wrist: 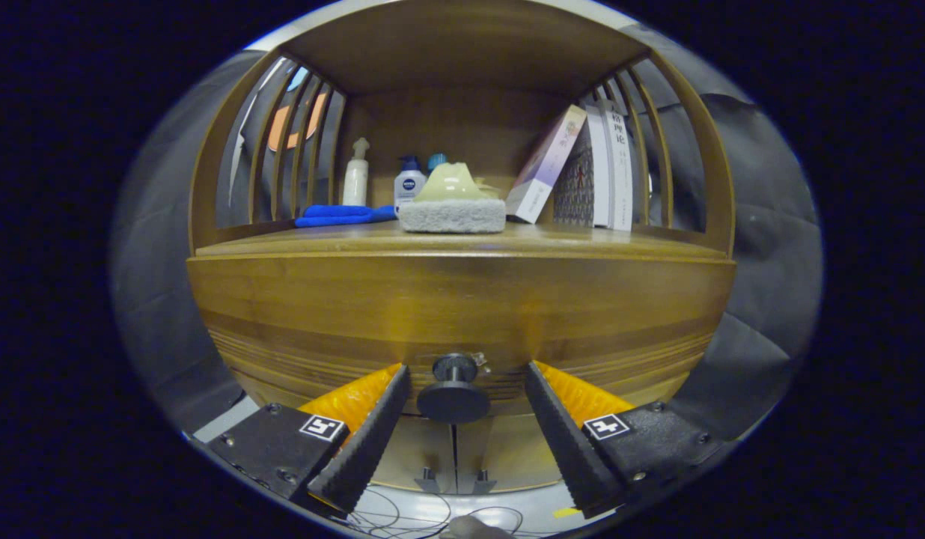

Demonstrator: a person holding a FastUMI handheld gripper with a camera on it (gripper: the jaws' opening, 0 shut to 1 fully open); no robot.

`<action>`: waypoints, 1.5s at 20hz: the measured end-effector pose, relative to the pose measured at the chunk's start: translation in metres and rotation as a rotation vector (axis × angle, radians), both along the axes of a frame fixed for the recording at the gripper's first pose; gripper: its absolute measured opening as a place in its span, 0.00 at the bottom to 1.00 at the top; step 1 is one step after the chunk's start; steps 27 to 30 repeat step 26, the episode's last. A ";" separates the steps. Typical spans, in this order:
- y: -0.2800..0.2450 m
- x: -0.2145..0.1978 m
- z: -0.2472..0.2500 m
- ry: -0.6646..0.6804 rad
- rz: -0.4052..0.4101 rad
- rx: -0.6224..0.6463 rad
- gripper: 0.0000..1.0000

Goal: Pull open the drawer, take out the items inside it, and place them on the countertop above the cabinet.

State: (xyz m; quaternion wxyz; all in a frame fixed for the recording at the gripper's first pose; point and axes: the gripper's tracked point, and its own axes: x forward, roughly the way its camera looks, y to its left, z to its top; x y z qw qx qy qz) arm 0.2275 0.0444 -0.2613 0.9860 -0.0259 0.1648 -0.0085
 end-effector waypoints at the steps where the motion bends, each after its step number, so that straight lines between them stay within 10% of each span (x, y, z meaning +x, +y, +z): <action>1: 0.000 -0.002 0.012 -0.026 0.007 -0.009 1.00; 15: -0.001 -0.151 0.208 -0.359 0.109 0.072 1.00; 30: -0.066 -0.233 0.236 -0.389 0.088 0.078 1.00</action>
